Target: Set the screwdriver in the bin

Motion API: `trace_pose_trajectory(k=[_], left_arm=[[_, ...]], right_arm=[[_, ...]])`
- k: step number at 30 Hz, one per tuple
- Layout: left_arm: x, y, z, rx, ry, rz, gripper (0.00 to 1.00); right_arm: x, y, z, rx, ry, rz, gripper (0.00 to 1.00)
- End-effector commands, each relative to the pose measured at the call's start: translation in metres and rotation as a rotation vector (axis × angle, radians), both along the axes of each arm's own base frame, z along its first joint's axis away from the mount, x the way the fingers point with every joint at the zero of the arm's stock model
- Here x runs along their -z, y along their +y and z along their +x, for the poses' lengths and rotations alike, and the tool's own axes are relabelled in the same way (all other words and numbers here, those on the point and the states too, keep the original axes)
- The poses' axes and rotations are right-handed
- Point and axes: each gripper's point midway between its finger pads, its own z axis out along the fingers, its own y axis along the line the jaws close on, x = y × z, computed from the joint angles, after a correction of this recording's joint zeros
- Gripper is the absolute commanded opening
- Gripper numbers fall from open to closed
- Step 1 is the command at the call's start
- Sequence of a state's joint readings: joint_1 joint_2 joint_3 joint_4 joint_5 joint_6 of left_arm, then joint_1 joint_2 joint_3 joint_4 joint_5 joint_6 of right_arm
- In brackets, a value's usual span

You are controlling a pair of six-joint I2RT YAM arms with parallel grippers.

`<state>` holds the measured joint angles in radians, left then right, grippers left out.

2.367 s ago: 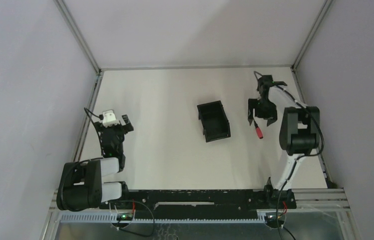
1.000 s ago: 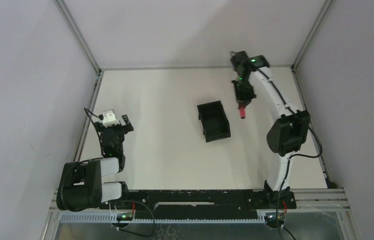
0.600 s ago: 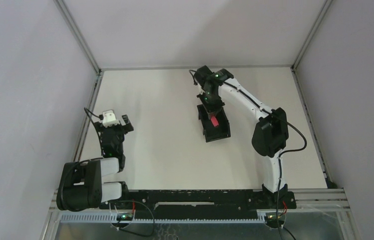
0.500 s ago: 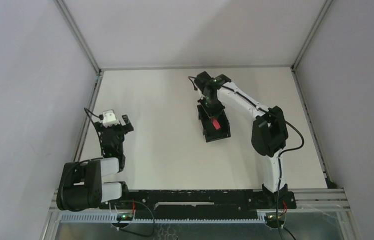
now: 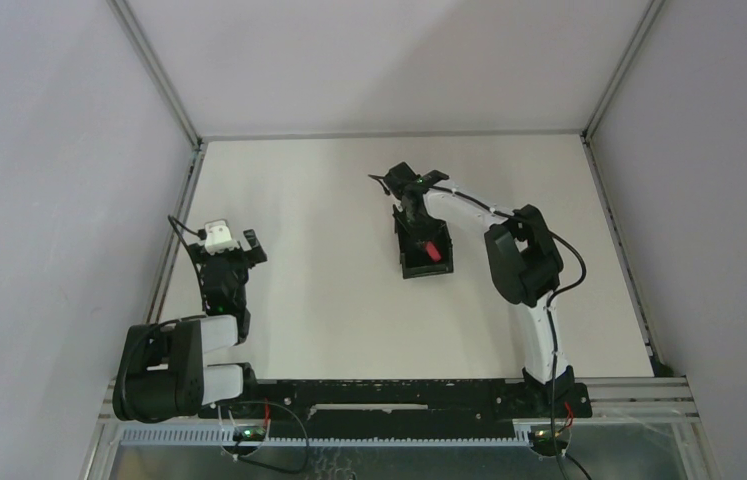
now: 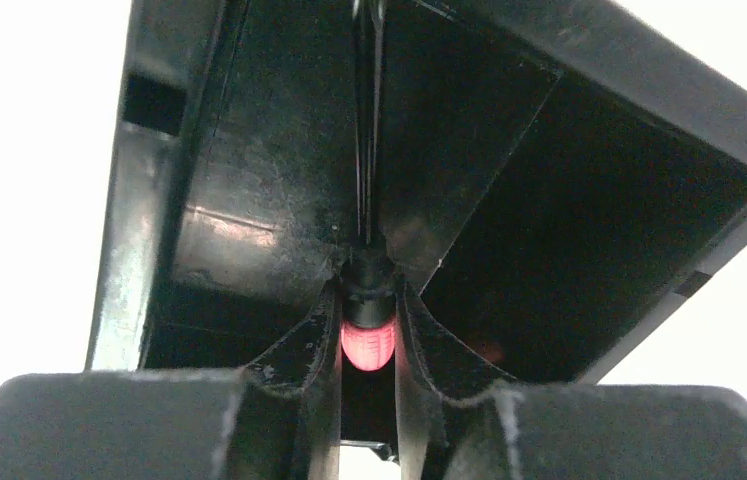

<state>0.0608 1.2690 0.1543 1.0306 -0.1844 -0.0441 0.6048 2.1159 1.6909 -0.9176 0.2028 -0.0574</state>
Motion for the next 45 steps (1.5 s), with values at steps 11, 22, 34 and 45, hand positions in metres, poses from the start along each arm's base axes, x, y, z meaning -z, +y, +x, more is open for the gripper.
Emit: trace_pose_trajectory(k=[11,22,34,45], left_arm=[[-0.026,0.001,0.01,-0.003,-0.074,0.021,1.0],[-0.026,0.001,0.01,-0.003,-0.074,0.021,1.0],[-0.026,0.001,0.01,-0.004,-0.074,0.022,1.0],[-0.027,0.001,0.011,-0.003,-0.075,0.021,1.0]], right_arm=[[-0.068,0.006,0.011,0.041,-0.169,0.094,0.48],[-0.19,-0.009,-0.003,0.097,-0.416,0.297,1.0],[-0.214,-0.07,-0.062,0.284,-0.675,0.76,1.0],[-0.135,-0.126,-0.099,0.507,-0.804,0.776,1.0]])
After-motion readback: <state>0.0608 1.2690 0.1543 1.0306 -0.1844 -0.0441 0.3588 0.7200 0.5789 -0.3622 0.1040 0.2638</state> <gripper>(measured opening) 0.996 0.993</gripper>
